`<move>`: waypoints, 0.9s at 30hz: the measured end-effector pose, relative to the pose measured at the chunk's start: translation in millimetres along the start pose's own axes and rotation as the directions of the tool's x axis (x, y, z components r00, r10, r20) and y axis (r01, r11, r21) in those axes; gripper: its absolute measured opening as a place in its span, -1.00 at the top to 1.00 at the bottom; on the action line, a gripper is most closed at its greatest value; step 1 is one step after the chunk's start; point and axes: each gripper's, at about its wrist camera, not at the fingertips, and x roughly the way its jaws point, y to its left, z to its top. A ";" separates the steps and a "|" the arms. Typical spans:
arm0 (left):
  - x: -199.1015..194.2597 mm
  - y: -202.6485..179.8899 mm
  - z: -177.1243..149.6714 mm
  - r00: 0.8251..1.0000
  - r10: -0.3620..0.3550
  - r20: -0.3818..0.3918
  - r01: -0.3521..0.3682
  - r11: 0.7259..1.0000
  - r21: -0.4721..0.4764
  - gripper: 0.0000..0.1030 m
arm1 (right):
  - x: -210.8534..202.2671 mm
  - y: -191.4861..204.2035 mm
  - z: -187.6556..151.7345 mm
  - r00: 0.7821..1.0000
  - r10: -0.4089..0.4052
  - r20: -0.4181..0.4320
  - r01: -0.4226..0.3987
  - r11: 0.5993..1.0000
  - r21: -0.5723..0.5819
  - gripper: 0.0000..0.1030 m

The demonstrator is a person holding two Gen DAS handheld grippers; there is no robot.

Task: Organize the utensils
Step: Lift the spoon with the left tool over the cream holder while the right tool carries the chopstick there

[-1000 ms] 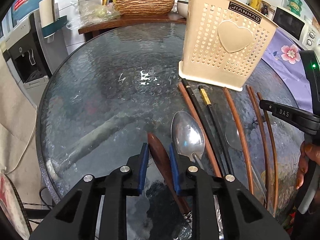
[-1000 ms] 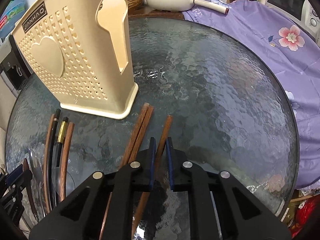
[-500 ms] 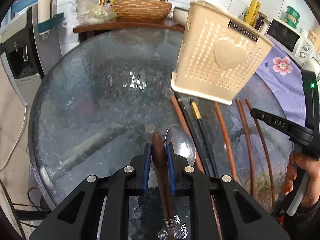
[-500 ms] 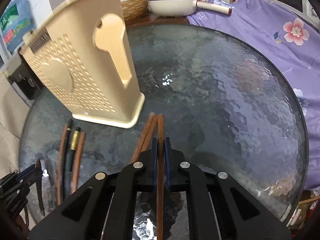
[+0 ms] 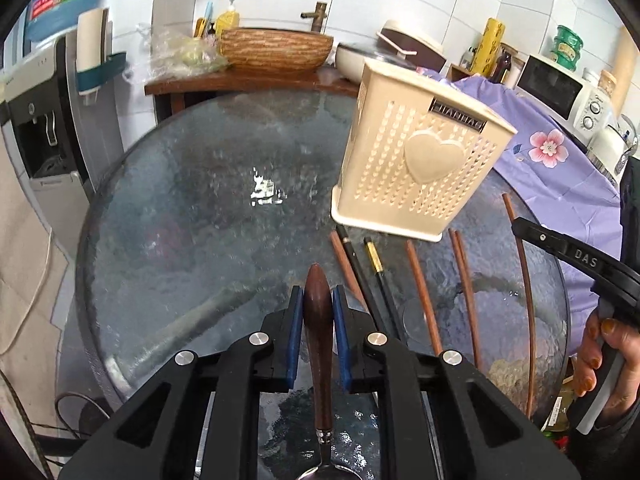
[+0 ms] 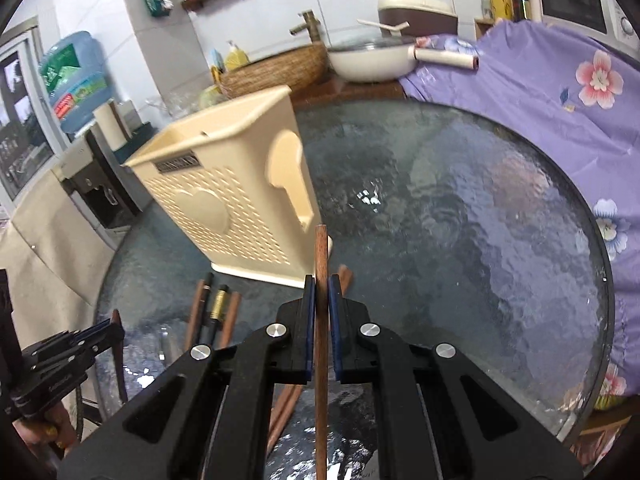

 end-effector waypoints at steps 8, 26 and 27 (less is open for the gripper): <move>-23.9 0.6 6.1 0.998 -0.010 0.054 0.009 1.000 0.012 0.72 | -41.7 7.4 5.4 0.995 0.066 0.079 -0.064 0.997 -0.036 0.86; -64.2 1.2 20.7 0.986 -0.001 0.164 -0.004 1.000 0.029 0.72 | -122.9 25.9 18.3 0.965 0.141 0.223 -0.114 0.985 -0.130 0.86; -65.1 0.8 21.1 0.986 0.000 0.166 -0.005 1.000 0.030 0.72 | -124.0 26.8 19.1 0.963 0.143 0.228 -0.116 0.985 -0.131 0.86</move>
